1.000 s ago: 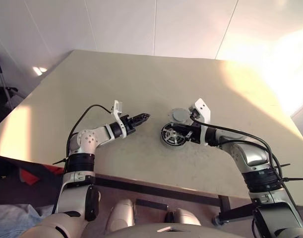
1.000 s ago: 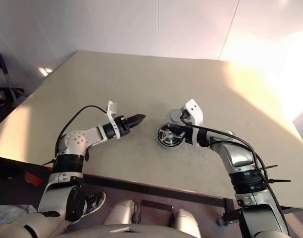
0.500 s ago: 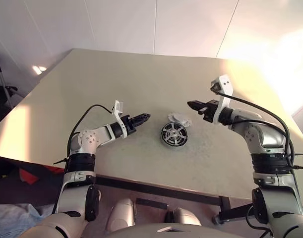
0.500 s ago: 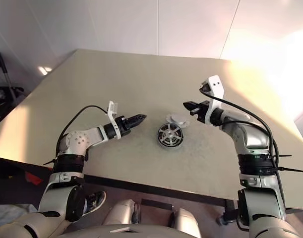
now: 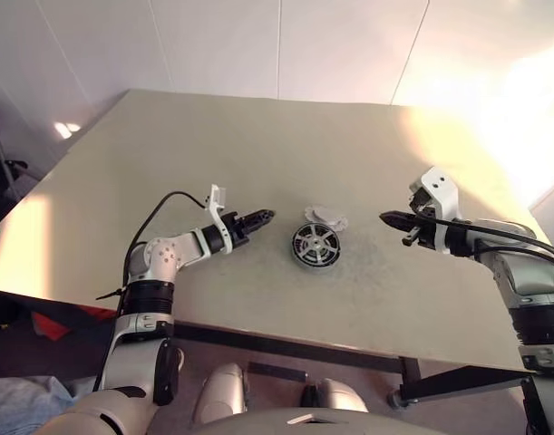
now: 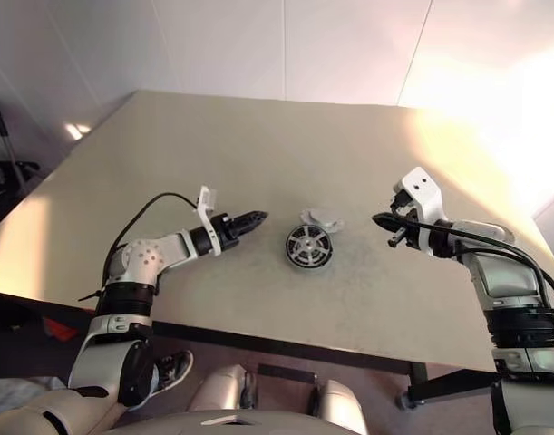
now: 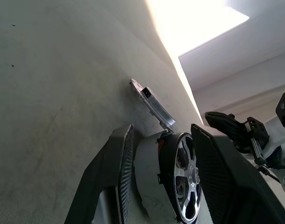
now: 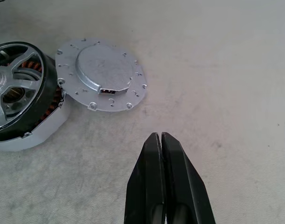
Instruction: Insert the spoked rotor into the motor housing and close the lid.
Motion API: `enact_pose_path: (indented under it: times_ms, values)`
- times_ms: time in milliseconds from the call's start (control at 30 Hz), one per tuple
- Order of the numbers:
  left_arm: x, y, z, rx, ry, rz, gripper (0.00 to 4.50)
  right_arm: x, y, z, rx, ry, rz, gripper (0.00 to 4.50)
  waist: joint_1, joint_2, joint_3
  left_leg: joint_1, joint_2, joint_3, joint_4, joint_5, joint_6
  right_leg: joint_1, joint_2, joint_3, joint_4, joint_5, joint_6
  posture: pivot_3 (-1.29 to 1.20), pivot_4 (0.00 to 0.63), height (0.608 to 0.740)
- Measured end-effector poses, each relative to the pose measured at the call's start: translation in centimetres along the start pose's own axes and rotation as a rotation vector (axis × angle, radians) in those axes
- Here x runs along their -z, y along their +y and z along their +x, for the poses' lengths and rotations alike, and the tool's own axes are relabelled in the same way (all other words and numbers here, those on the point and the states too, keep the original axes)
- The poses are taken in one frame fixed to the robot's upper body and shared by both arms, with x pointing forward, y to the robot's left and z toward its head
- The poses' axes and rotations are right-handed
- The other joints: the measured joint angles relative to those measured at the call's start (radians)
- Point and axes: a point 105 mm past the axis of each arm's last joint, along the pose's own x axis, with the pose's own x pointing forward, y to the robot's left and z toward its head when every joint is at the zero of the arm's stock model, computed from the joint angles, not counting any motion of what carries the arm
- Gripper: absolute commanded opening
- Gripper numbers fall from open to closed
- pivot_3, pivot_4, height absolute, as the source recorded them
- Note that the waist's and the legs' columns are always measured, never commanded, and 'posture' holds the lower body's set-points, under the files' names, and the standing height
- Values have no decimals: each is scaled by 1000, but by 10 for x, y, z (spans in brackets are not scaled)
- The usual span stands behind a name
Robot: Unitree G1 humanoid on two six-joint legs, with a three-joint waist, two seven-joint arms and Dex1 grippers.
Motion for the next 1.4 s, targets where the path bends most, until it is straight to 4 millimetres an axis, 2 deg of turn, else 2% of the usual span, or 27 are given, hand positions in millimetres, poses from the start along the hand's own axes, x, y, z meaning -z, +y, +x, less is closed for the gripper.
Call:
enact_pose_path:
  times_ms: [100, 167, 367, 533, 867, 1167, 1400]
  values:
    - [1, 0, 1, -3, 5, 4, 2102, 5, 10, 14, -24, 15, -51, 636, -4, 0, 0, 0, 0, 0, 0, 0, 0, 0, 0, 0, 0, 0, 0, 0, 0, 740]
    - [0, 0, 1, -4, -1, 9, 2102, 12, 19, 22, -52, 36, -76, 1264, -5, 0, 0, -1, 0, 0, 0, 0, 1, -1, 0, 0, 0, 1, -1, 0, 0, 740]
    - [-2, 3, -3, -15, -4, 16, 2102, 23, 38, 30, -133, 70, -183, 1264, -4, 0, 0, -6, 0, 0, 1, 0, 5, -5, 0, 0, 0, 1, -1, 0, 0, 740]
    - [-1, 5, -4, -20, -6, 13, 2102, 19, 44, 37, -136, 44, -218, 1264, -6, 0, 0, -6, 0, 0, 3, 0, 6, -4, 0, 0, 1, 1, -1, 0, 0, 740]
    - [3, 8, -3, -36, 4, 18, 2102, 13, 25, 50, -34, 42, -248, 1264, -6, 0, 0, -5, 0, 0, 3, 0, 6, -4, 0, 0, 1, 1, -2, 0, 0, 740]
    - [10, 10, -3, -48, 22, 14, 2102, 8, 22, 60, -13, 20, -234, 1264, -7, 0, 0, -5, 0, 0, 4, 0, 5, -4, 0, 0, 2, 1, -2, 0, 0, 740]
    - [10, 11, -3, -54, 22, 16, 2102, -2, 30, 62, -49, -28, -236, 1264, -7, 0, 0, -5, 0, 0, 4, 0, 6, -4, 0, 0, 2, 1, -2, 0, 0, 740]
